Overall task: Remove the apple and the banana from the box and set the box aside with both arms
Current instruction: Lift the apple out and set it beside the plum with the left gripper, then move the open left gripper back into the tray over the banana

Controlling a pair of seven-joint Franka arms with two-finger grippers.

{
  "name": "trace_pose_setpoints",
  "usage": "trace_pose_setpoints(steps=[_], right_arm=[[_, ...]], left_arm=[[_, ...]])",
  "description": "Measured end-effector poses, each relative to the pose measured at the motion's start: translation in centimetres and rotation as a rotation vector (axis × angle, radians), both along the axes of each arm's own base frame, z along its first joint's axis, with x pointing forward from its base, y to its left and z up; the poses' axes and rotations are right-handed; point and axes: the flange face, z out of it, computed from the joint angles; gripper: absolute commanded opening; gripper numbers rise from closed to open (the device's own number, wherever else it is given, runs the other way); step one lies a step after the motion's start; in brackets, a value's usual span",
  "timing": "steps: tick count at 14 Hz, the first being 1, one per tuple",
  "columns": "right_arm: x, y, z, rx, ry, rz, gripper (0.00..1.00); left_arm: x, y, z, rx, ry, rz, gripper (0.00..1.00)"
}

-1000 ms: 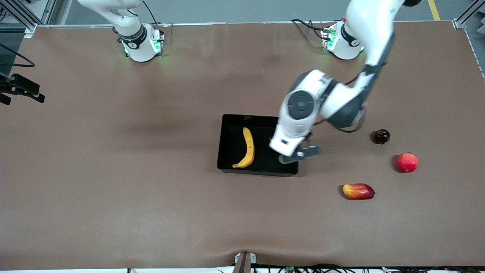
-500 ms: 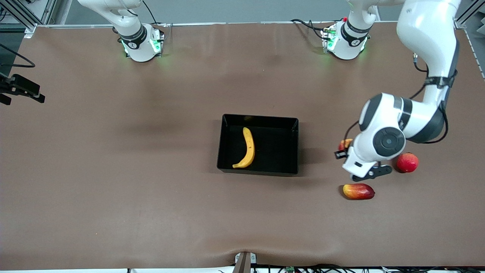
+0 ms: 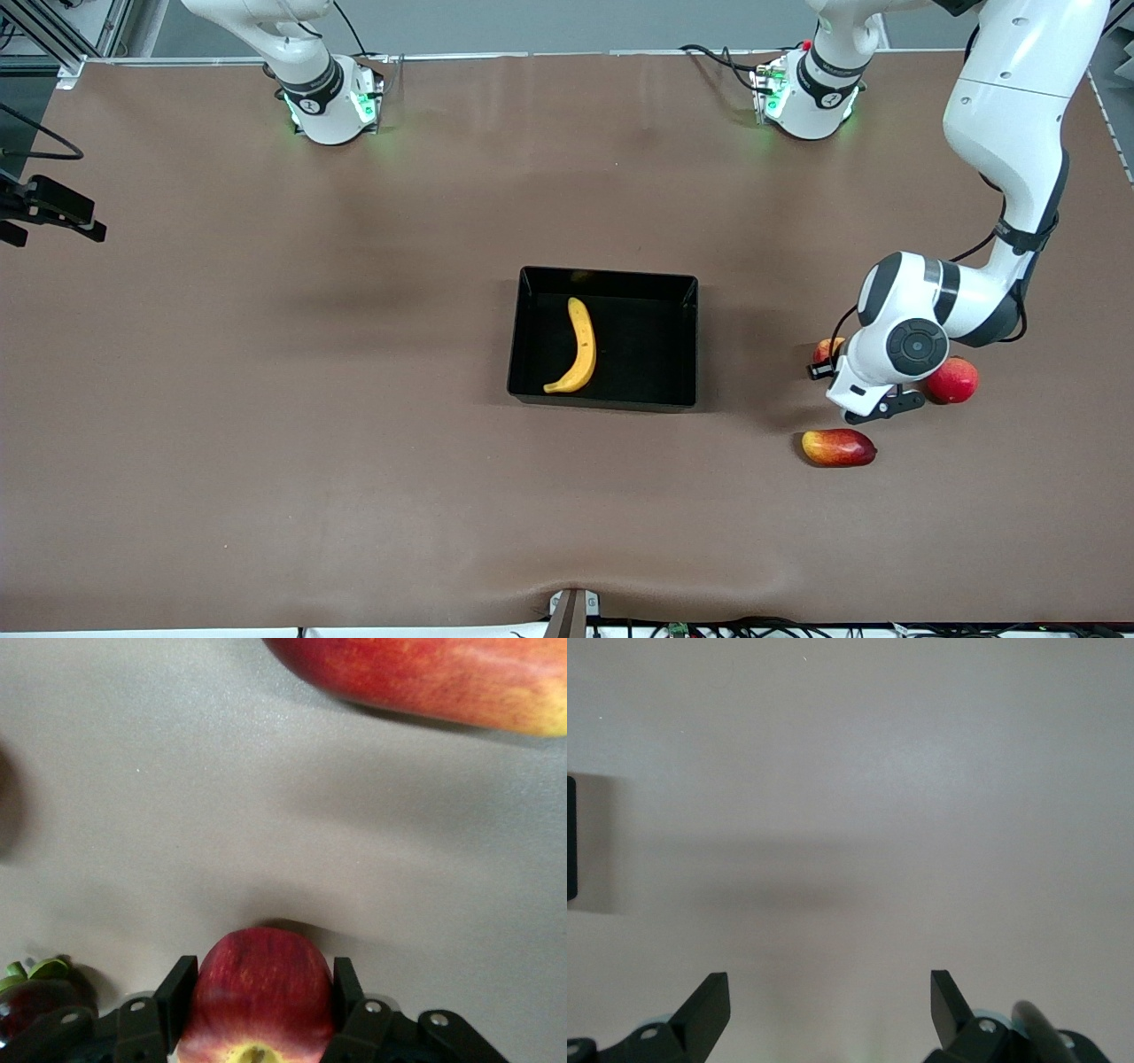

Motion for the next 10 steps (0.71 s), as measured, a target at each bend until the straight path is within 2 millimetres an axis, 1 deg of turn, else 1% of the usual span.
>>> trace_pose_setpoints(steps=[2,3,4,5,6,7,8,9,10], right_arm=[[0.0,0.0,0.0,0.000,0.001,0.000,1.00],[0.0,0.0,0.0,0.000,0.001,0.000,1.00],[0.0,0.0,-0.1,0.000,0.001,0.000,1.00],[0.0,0.0,-0.1,0.000,0.001,0.000,1.00],[0.1,0.0,-0.1,0.000,0.003,0.000,1.00],[0.1,0.0,-0.3,0.000,0.005,0.000,1.00],[0.2,0.0,-0.4,0.000,0.008,0.000,1.00],[0.3,0.0,-0.6,0.000,0.011,0.000,1.00],[0.3,0.0,-0.7,0.000,0.012,0.000,1.00]], left_arm=[[0.0,-0.1,0.0,-0.002,-0.002,-0.002,1.00],[0.2,-0.2,0.3,-0.003,-0.009,-0.004,1.00],[0.5,-0.5,1.2,-0.005,-0.026,-0.006,1.00],[0.9,-0.9,2.7,-0.007,-0.049,-0.011,1.00],[1.1,-1.6,4.6,-0.008,-0.068,-0.022,1.00],[1.0,-2.8,6.8,-0.007,-0.080,-0.038,1.00],[0.8,-4.4,9.1,-0.007,-0.092,-0.061,1.00],[0.4,-6.5,11.1,-0.013,-0.103,-0.091,1.00],[-0.2,-9.2,12.7,-0.027,-0.114,-0.122,1.00]])
